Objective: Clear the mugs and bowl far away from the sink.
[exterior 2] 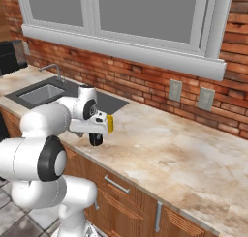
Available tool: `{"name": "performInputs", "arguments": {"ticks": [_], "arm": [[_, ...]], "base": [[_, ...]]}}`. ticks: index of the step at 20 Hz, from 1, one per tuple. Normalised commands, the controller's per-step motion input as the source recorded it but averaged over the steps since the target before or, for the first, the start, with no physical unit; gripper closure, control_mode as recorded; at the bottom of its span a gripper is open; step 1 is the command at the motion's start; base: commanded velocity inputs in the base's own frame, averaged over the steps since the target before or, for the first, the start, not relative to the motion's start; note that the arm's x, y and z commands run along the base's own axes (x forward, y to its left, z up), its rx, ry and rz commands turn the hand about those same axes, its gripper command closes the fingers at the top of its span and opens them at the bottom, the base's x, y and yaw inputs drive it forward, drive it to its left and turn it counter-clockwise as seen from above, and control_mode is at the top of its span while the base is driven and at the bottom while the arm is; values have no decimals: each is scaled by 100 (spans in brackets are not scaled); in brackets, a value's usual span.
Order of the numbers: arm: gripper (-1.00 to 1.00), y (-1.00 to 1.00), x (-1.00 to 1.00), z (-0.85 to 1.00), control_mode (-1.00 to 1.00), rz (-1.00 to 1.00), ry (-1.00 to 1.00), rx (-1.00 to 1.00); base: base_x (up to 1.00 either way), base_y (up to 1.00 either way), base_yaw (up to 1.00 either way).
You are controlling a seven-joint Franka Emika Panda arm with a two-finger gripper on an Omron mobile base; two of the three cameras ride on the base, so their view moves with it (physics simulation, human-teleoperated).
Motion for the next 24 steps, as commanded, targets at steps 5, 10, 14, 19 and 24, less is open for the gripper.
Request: {"name": "performInputs", "arguments": {"ticks": [5,10,14,19,24], "arm": [[-100,0,19,-14,-100,0,-3,0],[-100,0,21,-21,-100,0,-6,0],[-100,0,22,-24,-100,0,-8,0],[-100,0,17,-24,-100,0,-7,0],[-100,0,6,-20,-100,0,-4,0]], "base": [[0,0,0],[0,0,0],[0,0,0],[0,0,0],[0,0,0]]}}
